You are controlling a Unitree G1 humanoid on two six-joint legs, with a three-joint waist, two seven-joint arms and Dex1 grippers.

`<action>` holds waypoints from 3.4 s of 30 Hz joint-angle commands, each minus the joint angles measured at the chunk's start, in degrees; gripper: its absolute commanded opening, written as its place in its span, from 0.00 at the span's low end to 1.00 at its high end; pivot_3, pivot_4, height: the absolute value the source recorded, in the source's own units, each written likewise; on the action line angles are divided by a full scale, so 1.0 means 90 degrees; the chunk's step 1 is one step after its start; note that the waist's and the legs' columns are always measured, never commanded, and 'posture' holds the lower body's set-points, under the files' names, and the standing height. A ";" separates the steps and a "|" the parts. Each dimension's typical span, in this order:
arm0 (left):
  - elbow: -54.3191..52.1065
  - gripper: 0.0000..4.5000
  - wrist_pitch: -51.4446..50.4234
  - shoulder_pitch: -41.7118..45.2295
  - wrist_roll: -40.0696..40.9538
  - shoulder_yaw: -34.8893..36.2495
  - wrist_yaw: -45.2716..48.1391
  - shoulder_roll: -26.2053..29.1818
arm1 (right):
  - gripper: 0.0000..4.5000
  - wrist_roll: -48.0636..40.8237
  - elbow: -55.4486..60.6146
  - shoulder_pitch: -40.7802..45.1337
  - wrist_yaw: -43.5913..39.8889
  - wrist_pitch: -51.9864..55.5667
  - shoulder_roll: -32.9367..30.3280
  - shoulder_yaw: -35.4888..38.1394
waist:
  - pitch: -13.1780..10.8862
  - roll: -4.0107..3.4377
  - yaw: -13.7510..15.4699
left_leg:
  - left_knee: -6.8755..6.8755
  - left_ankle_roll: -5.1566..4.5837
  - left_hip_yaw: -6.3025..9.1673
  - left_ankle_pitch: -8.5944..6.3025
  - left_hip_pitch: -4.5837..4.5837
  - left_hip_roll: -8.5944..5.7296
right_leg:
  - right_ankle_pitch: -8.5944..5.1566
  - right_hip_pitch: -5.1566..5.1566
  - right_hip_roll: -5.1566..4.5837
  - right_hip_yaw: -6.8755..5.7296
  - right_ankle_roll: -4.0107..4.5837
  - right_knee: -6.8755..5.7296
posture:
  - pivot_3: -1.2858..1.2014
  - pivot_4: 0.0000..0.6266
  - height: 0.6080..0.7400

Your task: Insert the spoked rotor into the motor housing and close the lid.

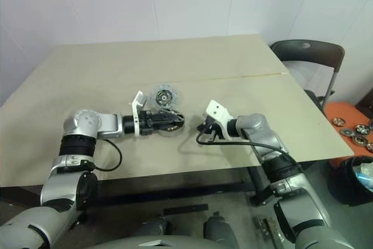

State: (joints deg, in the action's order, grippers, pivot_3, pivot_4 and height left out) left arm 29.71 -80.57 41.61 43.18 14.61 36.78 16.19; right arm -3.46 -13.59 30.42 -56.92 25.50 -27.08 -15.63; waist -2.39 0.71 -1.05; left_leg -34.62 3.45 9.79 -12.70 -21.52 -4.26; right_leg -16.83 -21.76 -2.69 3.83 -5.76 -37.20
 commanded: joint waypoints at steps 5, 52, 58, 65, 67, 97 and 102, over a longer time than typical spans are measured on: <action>-0.0349 0.58 -0.0484 0.0163 0.0196 0.0297 -0.0205 -0.0075 | 0.00 -0.0019 0.0176 0.0077 0.0021 -0.0070 0.0044 -0.0022 | -0.0001 0.0001 0.0004 | -0.0001 0.0000 0.0000 0.0000 -0.0001 0.0000 | 0.0000 0.0000 0.0000 0.0000 0.0000 0.0000 | 0.52 0.00 1.00; -0.1975 0.58 0.0070 0.0063 0.1838 0.0609 -0.1431 0.0308 | 0.00 0.0024 0.0170 -0.0039 0.0082 -0.0057 0.0093 -0.0072 | -0.0006 0.0004 0.0011 | -0.0002 0.0001 -0.0004 0.0000 -0.0001 0.0000 | 0.0002 -0.0001 -0.0003 0.0007 -0.0003 0.0000 | 0.52 0.00 1.00; -0.3480 0.58 0.3164 -0.1497 -0.0333 -0.1144 -0.0480 0.0723 | 0.00 0.0001 0.0193 -0.0013 0.0070 -0.0068 0.0094 -0.0024 | -0.0005 0.0002 -0.0011 | 0.0026 0.0004 -0.0037 0.0003 0.0014 0.0005 | 0.0004 -0.0012 0.0001 0.0040 -0.0001 -0.0001 | 0.52 0.00 1.00; -0.3464 0.44 0.5431 -0.2405 -0.1762 -0.2021 -0.0102 0.0561 | 0.00 -0.0026 0.0147 0.0146 0.0095 -0.0069 0.0231 -0.0024 | -0.0006 0.0005 0.0083 | 0.0027 0.0003 -0.0044 0.0003 0.0000 0.0002 | 0.0002 -0.0022 -0.0002 0.0040 0.0006 0.0002 | 0.52 0.00 1.00; -0.3339 0.30 0.5924 -0.2382 -0.2013 -0.2041 -0.0150 0.0423 | 0.00 -0.0022 0.0141 0.0157 0.0091 -0.0070 0.0263 -0.0048 | -0.0006 0.0005 0.0061 | 0.0027 0.0002 -0.0045 0.0003 0.0003 0.0003 | 0.0002 -0.0019 -0.0002 0.0040 0.0006 0.0002 | 0.52 0.00 1.00; -0.2968 0.01 0.7418 -0.2383 -0.3012 -0.2043 0.0442 0.0108 | 0.00 -0.0749 0.0617 0.0734 0.0335 0.0256 0.0778 0.0416 | -0.0006 -0.0010 0.0002 | -0.0015 -0.0005 -0.0010 -0.0002 0.0012 0.0004 | 0.0012 0.0013 0.0002 0.0013 -0.0009 -0.0003 | 0.52 0.00 1.00; -0.3966 0.01 0.7157 -0.3076 -0.2380 -0.1483 0.0716 0.0570 | 0.00 -0.0343 0.0240 0.1243 -0.0340 0.0027 0.0560 -0.0354 | -0.0008 -0.0013 0.0010 | -0.0006 -0.0008 -0.0011 -0.0004 0.0012 0.0005 | 0.0011 0.0009 0.0002 0.0015 -0.0008 -0.0001 | 0.52 0.00 1.00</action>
State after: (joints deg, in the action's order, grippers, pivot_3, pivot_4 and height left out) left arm -1.46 -16.09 14.03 18.92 -1.57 42.20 20.28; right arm -7.77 -11.30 39.79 -57.65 27.49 -21.40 -17.00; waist -2.46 0.59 -0.97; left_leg -34.69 3.37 9.68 -12.73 -21.42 -4.21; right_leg -16.74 -21.68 -2.68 3.97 -5.82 -37.21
